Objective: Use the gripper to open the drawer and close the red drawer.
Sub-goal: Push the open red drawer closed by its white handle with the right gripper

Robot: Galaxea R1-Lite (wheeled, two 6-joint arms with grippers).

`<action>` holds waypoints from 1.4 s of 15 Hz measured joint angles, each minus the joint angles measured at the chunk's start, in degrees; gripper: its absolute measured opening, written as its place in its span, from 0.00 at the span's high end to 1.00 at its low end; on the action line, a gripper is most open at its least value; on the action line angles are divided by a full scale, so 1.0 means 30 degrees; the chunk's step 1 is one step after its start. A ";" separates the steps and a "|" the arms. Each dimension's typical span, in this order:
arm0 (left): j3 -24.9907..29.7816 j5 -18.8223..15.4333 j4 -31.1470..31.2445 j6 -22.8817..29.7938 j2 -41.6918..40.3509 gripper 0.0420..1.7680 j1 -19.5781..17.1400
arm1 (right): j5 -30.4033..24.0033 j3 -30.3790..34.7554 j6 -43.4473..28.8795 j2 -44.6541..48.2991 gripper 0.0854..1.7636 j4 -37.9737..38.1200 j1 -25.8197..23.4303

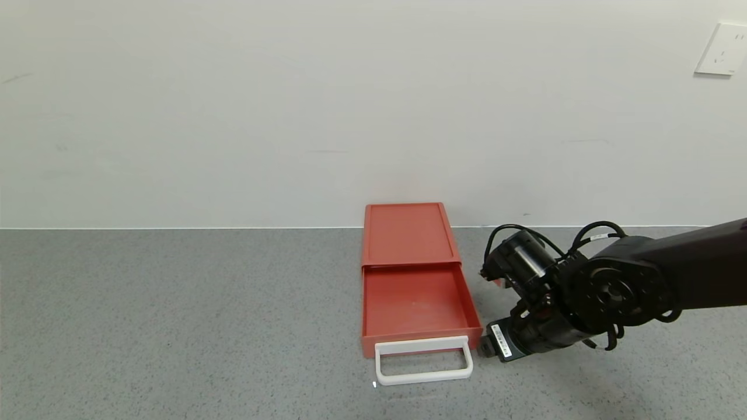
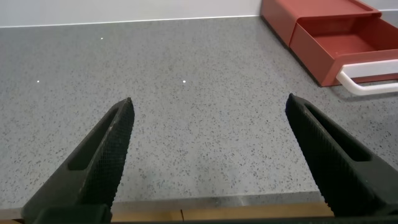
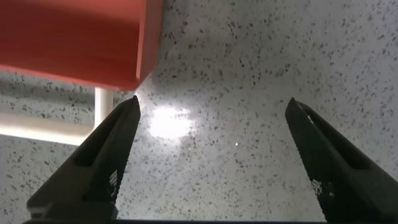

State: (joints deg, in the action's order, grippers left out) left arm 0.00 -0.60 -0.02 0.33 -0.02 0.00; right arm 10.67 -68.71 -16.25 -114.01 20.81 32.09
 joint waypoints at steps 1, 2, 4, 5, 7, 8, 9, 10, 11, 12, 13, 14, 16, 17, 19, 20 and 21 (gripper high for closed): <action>0.0000 -0.0012 -0.0008 -0.0008 0.0000 0.01 0.0000 | -0.0028 -0.0012 -0.0004 -0.0118 0.03 -0.0102 -0.0012; 0.0000 -0.0028 -0.0016 -0.0008 0.0000 0.01 0.0000 | -0.0065 -0.0028 0.0000 -0.0191 0.03 -0.0093 -0.0020; 0.0000 -0.0012 -0.0008 0.0000 0.0000 0.01 0.0000 | -0.0102 -0.0041 -0.0020 -0.0313 0.03 -0.0093 -0.0020; 0.0000 -0.0008 -0.0016 -0.0008 0.0000 0.01 0.0000 | -0.0102 -0.0065 -0.0041 -0.0402 0.03 -0.0110 -0.0037; 0.0000 -0.0008 -0.0016 0.0000 0.0000 0.01 0.0000 | -0.0122 -0.0106 -0.0077 -0.0614 0.03 -0.0183 -0.0065; 0.0000 -0.0008 -0.0016 -0.0008 0.0000 0.01 0.0000 | -0.0130 -0.0167 -0.0122 -0.0695 0.03 -0.0289 -0.0065; 0.0000 -0.0012 -0.0016 -0.0008 0.0000 0.01 0.0000 | -0.0150 -0.0268 -0.0142 -0.0760 0.03 -0.0398 -0.0073; 0.0000 -0.0008 -0.0016 -0.0008 0.0000 0.01 0.0000 | -0.0146 -0.0390 -0.0142 -0.0825 0.03 -0.0435 -0.0102; 0.0000 0.0008 -0.0016 -0.0008 0.0000 0.01 0.0000 | -0.0146 -0.0524 -0.0150 -0.0882 0.03 -0.0463 -0.0138; 0.0000 0.0016 0.0000 0.0000 0.0000 0.01 0.0000 | -0.0158 -0.0654 -0.0167 -0.0943 0.03 -0.0508 -0.0167; 0.0000 0.0024 -0.0008 0.0000 0.0000 0.01 0.0000 | -0.0179 -0.0740 -0.0175 -0.1008 0.03 -0.0597 -0.0179; 0.0000 0.0024 0.0000 -0.0008 0.0000 0.01 0.0000 | -0.0179 -0.0792 -0.0175 -0.1065 0.03 -0.0748 -0.0195; 0.0000 0.0024 0.0008 0.0000 0.0000 0.01 0.0000 | -0.0179 -0.0902 -0.0167 -0.1248 0.03 -0.1057 -0.0211; 0.0000 0.0028 0.0008 0.0000 0.0000 0.01 0.0000 | -0.0138 -0.0975 -0.0167 -0.1378 0.03 -0.1134 -0.0211; 0.0000 0.0028 0.0008 0.0000 0.0000 0.01 0.0000 | -0.0102 -0.1231 -0.0203 -0.1577 0.03 -0.1142 -0.0215; 0.0000 0.0024 0.0000 -0.0008 0.0000 0.01 0.0000 | -0.0077 -0.1528 -0.0305 -0.1642 0.03 -0.1764 -0.0223; 0.0000 0.0028 0.0033 0.0000 0.0000 0.01 0.0000 | -0.0077 -0.1556 -0.0313 -0.1670 0.03 -0.1674 -0.0240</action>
State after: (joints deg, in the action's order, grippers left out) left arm 0.00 -0.51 0.07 0.33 -0.02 0.00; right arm 10.44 -73.38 -17.19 -119.02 15.79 31.37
